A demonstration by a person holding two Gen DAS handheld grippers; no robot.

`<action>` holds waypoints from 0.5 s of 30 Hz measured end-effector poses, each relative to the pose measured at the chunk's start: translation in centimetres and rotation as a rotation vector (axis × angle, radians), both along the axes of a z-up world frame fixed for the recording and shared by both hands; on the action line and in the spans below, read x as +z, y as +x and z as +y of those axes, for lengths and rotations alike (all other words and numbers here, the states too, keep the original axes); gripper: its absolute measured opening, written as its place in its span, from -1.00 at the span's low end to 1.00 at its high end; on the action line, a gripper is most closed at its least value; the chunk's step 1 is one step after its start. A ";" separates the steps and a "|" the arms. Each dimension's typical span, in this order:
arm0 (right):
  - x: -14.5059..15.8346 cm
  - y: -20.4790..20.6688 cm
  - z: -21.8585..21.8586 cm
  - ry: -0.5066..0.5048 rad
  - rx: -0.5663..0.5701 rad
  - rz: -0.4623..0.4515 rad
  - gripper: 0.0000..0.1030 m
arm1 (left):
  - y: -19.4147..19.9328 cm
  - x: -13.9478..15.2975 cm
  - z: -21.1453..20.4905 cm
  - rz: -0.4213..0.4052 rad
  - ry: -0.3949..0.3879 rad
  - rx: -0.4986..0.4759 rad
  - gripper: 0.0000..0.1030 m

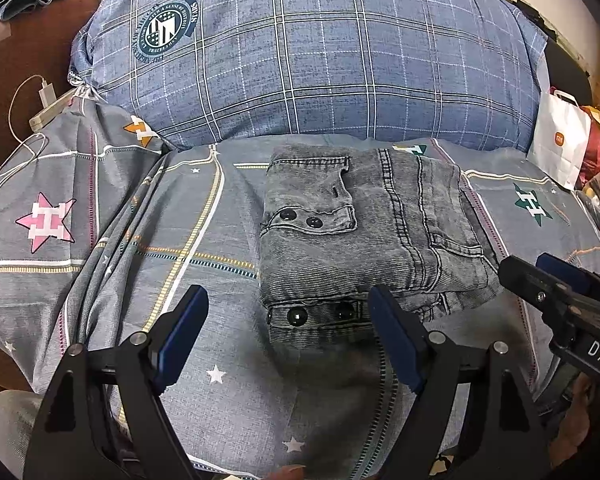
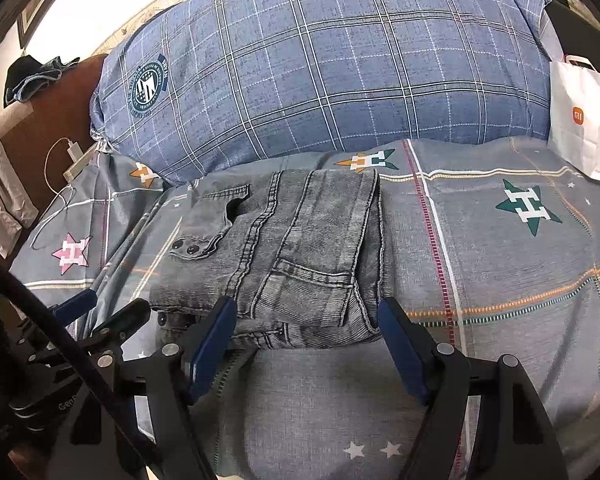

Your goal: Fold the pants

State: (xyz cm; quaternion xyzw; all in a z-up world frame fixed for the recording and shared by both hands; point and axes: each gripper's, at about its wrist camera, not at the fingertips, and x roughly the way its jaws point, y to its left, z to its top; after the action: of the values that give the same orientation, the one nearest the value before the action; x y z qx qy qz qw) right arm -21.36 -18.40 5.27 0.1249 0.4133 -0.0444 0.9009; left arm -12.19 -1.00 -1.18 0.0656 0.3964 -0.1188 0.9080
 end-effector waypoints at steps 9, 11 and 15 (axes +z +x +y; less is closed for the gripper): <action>0.0 0.0 0.1 -0.006 0.002 0.000 0.45 | 0.1 -0.1 0.1 0.002 -0.002 0.001 0.60; 0.0 0.0 0.1 -0.005 0.002 -0.001 0.45 | 0.0 -0.1 0.1 0.002 -0.002 0.002 0.60; 0.0 0.0 0.1 -0.006 0.004 -0.001 0.45 | 0.0 -0.1 0.0 0.003 -0.001 0.002 0.60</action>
State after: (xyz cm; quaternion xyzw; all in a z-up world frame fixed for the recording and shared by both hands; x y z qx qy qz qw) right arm -21.35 -18.31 5.27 0.1213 0.4130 -0.0440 0.9015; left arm -12.18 -0.96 -1.27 0.0645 0.3976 -0.1184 0.9076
